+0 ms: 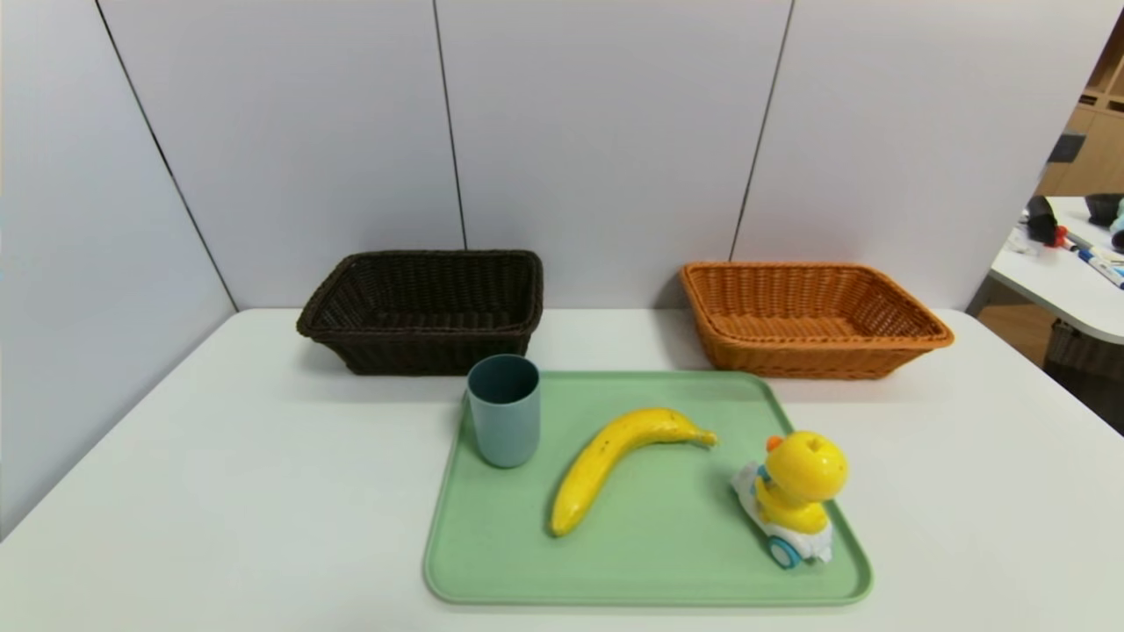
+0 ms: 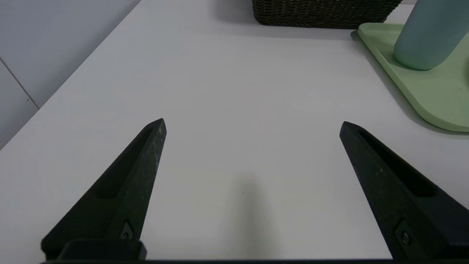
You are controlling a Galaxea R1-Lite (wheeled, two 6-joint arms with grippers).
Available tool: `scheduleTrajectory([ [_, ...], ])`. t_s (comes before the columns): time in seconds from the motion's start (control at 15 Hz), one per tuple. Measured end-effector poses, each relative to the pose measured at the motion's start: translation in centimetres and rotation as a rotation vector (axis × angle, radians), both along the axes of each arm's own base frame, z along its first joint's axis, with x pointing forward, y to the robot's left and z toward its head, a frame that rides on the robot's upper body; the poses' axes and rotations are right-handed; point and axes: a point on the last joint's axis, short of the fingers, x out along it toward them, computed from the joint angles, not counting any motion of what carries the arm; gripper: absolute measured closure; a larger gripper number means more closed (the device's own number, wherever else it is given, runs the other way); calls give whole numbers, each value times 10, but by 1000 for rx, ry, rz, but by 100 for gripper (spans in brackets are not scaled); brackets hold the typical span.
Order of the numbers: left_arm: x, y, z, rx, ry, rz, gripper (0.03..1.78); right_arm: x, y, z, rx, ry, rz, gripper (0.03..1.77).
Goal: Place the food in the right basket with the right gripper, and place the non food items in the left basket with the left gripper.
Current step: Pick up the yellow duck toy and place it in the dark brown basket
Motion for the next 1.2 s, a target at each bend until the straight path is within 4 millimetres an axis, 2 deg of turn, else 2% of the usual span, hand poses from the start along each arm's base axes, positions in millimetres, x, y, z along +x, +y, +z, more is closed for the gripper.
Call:
scheduleTrajectory([
  [1.2, 0, 0, 0, 0, -1, -1, 12, 0, 0, 0, -3, 0, 1, 11],
])
